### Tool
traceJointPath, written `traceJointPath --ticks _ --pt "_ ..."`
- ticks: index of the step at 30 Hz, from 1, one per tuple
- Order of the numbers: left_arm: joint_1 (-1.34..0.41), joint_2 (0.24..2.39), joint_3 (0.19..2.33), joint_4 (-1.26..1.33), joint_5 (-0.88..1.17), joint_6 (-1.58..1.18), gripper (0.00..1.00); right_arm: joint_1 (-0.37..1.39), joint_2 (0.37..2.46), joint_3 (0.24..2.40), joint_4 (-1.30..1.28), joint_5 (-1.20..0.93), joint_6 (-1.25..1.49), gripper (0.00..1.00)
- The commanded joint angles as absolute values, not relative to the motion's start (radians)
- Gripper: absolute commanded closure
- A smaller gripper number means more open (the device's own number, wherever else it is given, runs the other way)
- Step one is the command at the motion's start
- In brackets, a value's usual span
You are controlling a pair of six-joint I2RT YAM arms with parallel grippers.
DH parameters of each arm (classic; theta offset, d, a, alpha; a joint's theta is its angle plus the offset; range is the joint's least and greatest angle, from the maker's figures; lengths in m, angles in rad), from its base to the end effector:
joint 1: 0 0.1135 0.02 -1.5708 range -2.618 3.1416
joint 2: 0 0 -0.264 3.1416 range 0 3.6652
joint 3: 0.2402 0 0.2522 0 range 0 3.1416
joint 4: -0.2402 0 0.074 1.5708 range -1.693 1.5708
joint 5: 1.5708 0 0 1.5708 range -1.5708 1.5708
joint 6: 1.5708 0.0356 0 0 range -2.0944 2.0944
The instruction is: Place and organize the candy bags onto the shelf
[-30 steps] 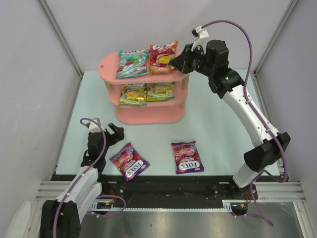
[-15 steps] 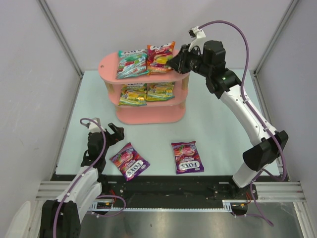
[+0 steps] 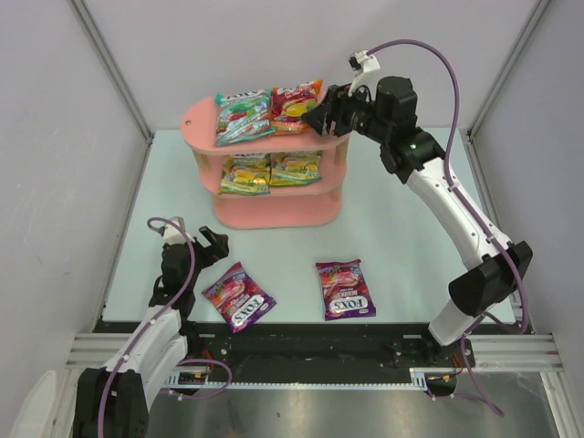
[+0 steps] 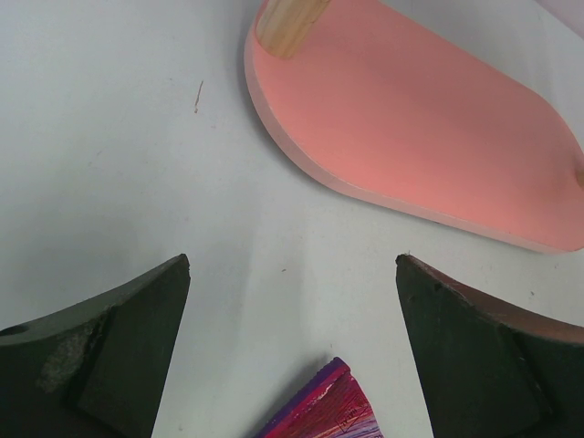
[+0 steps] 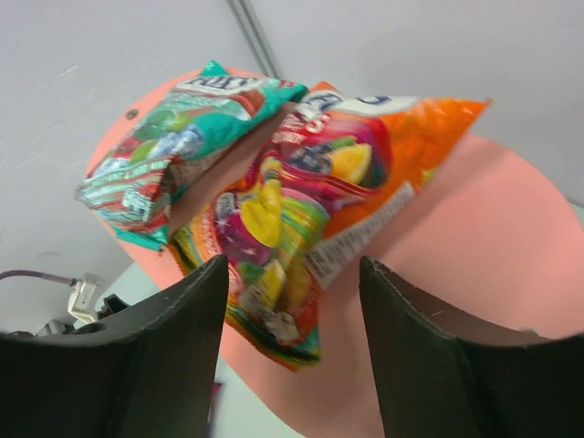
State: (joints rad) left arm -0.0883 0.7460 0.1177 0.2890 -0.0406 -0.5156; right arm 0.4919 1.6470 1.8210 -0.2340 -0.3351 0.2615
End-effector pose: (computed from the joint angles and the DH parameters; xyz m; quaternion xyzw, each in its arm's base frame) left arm 0.1624 -0.0129 0.1608 -0.1845 0.7951 -0.1559 0.5563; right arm 0.3280 0.1890 0.4718 -0.1961 0.6999 0.3616 0.5839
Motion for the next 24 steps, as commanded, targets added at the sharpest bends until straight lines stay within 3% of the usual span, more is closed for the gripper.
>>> traceJointPath --ticks 1,11,17,24 --pt "-0.080 0.739 0.141 0.314 -0.035 -0.525 0.00 0.457 1.537 1.751 -0.206 -0.269 0.236 0.35" --pt "-0.080 0.739 0.141 0.314 -0.034 -0.525 0.00 0.428 1.263 1.465 -0.094 -0.215 0.245 0.24" --pt "-0.080 0.742 0.141 0.318 -0.035 -0.525 0.00 0.573 1.166 1.333 -0.133 -0.221 0.129 0.21" --pt "-0.080 0.746 0.141 0.318 -0.034 -0.525 0.00 0.657 1.121 1.241 -0.147 -0.051 0.101 0.27"
